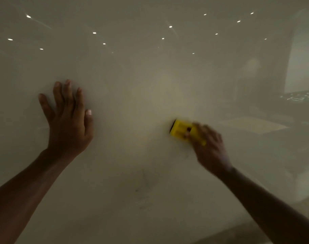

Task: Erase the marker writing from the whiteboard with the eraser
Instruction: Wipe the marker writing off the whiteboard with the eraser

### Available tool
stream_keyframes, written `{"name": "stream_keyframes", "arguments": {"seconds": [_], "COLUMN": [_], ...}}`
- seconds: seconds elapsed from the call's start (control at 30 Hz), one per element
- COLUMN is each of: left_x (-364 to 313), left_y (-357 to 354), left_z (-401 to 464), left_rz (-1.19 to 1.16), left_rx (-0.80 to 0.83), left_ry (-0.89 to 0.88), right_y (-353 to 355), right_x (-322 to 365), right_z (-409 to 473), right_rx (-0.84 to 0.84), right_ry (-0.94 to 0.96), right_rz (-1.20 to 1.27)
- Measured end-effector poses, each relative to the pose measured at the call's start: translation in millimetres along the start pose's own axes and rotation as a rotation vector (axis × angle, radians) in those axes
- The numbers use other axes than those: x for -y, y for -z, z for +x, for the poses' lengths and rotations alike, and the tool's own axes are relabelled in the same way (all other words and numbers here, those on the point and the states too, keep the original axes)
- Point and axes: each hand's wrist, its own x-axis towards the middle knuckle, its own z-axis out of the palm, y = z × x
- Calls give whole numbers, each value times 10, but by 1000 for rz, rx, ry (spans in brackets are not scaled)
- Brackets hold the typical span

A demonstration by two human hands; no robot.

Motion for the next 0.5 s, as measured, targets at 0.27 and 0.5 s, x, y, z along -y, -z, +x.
{"name": "stream_keyframes", "arguments": {"seconds": [0.27,0.5], "left_x": [-12,34], "left_y": [-13,0], "left_z": [-61,-157], "left_rz": [15,1], "left_rx": [-12,-3], "left_ry": [7,-10], "right_y": [-235,-349], "right_x": [182,836], "right_z": [-64,-962], "right_rx": [-254,181], "right_ry": [-581,181], "right_rz": [122,105]}}
